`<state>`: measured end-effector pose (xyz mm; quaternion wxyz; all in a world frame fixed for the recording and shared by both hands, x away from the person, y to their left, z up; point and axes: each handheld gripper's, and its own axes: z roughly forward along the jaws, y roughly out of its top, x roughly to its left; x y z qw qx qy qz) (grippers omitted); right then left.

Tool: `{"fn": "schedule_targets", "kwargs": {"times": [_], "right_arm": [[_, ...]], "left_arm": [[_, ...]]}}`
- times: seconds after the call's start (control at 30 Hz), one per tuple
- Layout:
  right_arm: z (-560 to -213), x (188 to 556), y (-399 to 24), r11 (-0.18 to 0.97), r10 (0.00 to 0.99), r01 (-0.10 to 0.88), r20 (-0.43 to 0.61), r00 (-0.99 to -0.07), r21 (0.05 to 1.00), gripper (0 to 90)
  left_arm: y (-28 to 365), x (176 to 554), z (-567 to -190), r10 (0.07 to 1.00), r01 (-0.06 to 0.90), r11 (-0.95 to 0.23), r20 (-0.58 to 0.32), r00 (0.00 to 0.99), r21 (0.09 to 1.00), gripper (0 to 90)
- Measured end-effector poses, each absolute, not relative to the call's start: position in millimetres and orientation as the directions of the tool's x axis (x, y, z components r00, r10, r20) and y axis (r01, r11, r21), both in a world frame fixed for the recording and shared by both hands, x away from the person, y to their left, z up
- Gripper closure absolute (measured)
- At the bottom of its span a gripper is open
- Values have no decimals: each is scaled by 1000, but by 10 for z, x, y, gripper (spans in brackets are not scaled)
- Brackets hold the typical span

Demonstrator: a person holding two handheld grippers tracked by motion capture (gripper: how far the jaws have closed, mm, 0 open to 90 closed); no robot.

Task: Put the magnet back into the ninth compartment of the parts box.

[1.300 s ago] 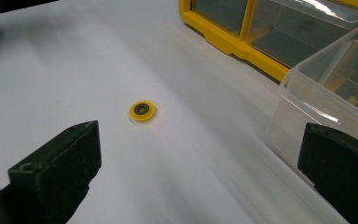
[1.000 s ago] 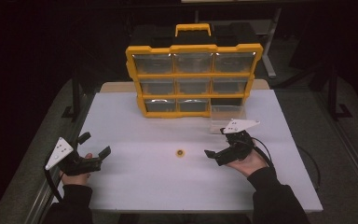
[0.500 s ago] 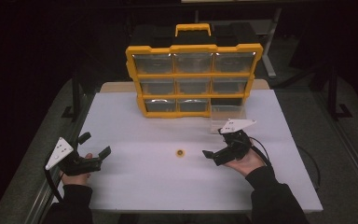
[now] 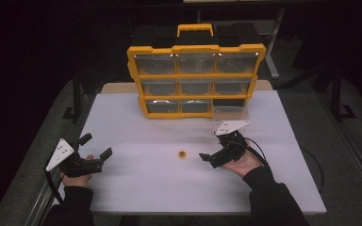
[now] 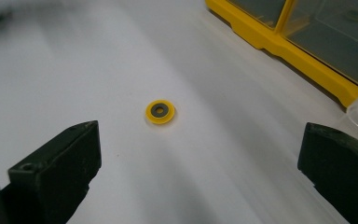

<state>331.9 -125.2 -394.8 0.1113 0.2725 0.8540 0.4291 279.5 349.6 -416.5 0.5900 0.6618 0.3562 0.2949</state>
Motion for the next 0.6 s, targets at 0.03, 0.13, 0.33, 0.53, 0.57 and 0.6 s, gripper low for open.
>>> {"fn": "schedule_targets", "kwargs": {"times": [0.03, 0.13, 0.33, 0.53, 0.57, 0.6], "right_arm": [[-3946, 3322, -1243, 484, 558, 369, 44, -828, 794, 0], [-3936, 3332, -1215, 486, 553, 366, 44, -832, 794, 0], [-3943, 3354, -1150, 499, 539, 363, 46, -841, 787, 0], [-3957, 3376, -1090, 514, 526, 365, 51, -849, 776, 0], [-3955, 3380, -1081, 516, 524, 364, 50, -850, 775, 0], [-3953, 3384, -1070, 518, 522, 362, 49, -851, 775, 0]], "left_arm": [[3497, 2796, -4165, 820, 123, -50, -29, 572, 991, 0], [3495, 2795, -4165, 819, 124, -50, -30, 572, 991, 0], [3494, 2795, -4165, 819, 121, -50, -29, 574, 991, 0], [3496, 2795, -4165, 819, 122, -50, -29, 574, 991, 0], [3495, 2795, -4165, 819, 122, -50, -29, 574, 991, 0], [3494, 2795, -4165, 818, 122, -50, -29, 574, 991, 0]]}}
